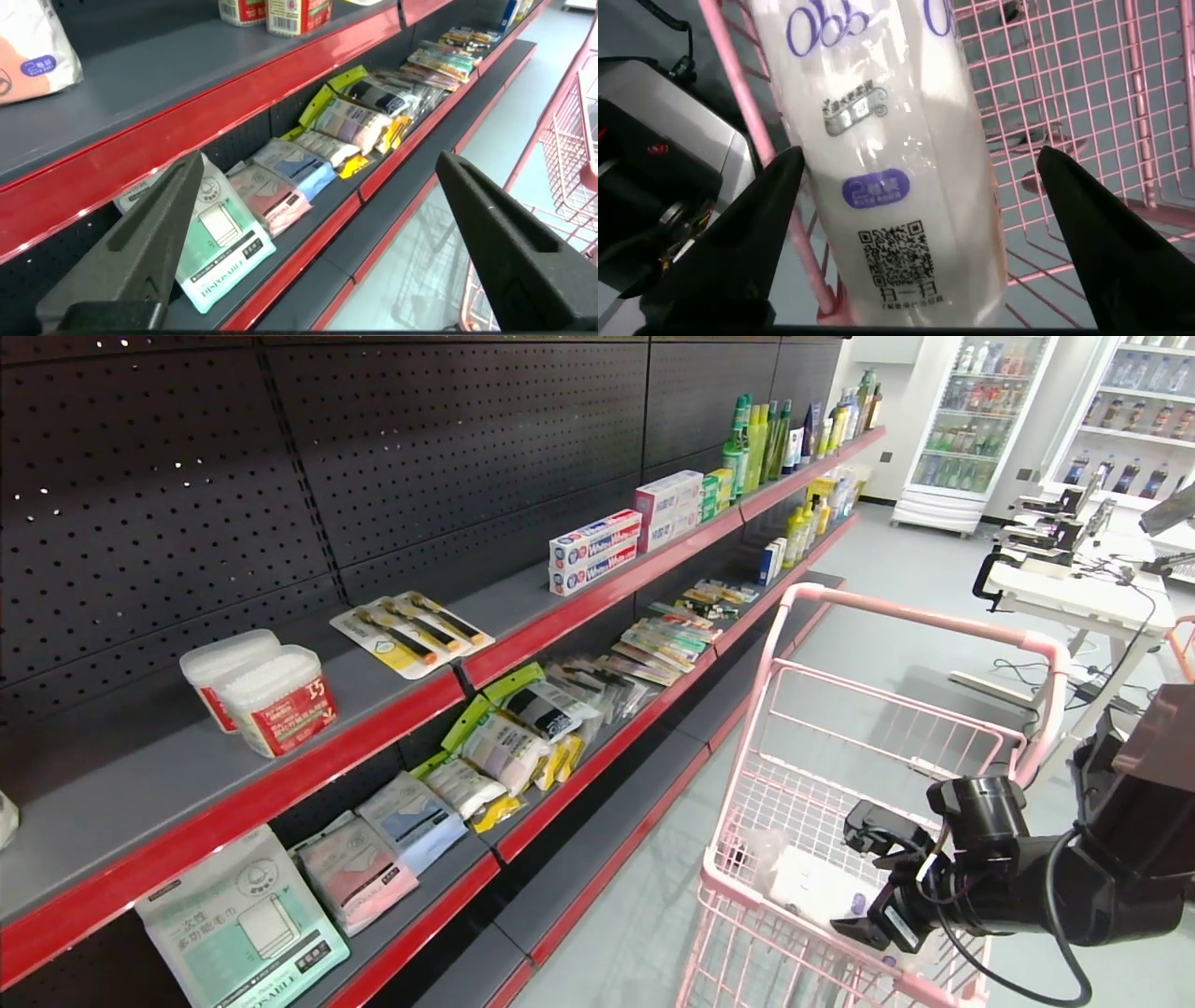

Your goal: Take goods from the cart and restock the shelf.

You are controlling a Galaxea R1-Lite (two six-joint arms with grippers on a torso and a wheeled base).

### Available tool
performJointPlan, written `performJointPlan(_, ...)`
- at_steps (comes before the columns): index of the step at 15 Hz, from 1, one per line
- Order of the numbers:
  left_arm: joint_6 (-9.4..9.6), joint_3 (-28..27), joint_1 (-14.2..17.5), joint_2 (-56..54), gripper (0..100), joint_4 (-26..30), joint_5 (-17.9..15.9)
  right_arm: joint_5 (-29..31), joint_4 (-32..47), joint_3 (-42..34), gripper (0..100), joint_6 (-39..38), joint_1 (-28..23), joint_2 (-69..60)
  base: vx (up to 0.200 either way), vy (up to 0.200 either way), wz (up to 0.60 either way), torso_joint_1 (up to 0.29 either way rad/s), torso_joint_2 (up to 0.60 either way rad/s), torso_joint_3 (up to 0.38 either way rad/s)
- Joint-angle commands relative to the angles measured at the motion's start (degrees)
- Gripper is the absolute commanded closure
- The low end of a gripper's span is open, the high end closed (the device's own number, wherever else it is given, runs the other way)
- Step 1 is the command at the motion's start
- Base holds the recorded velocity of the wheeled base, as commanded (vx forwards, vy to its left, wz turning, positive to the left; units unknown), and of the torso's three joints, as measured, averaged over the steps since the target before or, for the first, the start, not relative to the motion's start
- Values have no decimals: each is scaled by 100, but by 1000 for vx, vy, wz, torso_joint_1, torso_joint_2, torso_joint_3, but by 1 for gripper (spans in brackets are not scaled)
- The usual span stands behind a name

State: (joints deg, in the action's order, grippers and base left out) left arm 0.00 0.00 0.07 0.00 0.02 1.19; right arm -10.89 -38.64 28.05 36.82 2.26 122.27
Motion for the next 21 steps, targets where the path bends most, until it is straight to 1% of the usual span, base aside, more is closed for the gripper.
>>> performJointPlan(1,0,0,1,9,0,-2,4,-36,24,192,0,-8,-94,69,0,0,0,-41,95,51)
performJointPlan(4,0,0,1,9,0,-2,4,-63,50,280,0,10,-199,148,0,0,0,0,0,0)
performJointPlan(7,0,0,1,0,0,-2,4,-142,50,289,0,10,-155,420,0,0,0,0,0,0)
performJointPlan(8,0,0,1,9,0,-2,4,-274,59,359,0,36,-155,482,0,0,0,0,0,0)
performJointPlan(11,0,0,1,9,0,-2,4,-309,147,667,0,274,-146,675,0,0,0,0,0,0)
performJointPlan(14,0,0,1,0,0,-2,4,-309,1245,1440,0,467,-129,702,0,0,0,0,0,0)
performJointPlan(16,0,0,1,9,0,-2,4,-291,1667,1756,0,493,-111,702,0,0,0,0,0,0)
performJointPlan(17,0,0,1,9,0,-2,4,-282,2186,2187,0,511,-111,728,0,0,0,0,0,0)
performJointPlan(19,0,0,1,0,0,-2,4,-282,2810,2723,0,520,-67,798,0,0,0,0,0,0)
performJointPlan(21,0,0,1,9,0,-2,4,-300,2862,2881,0,476,12,912,0,0,0,0,0,0)
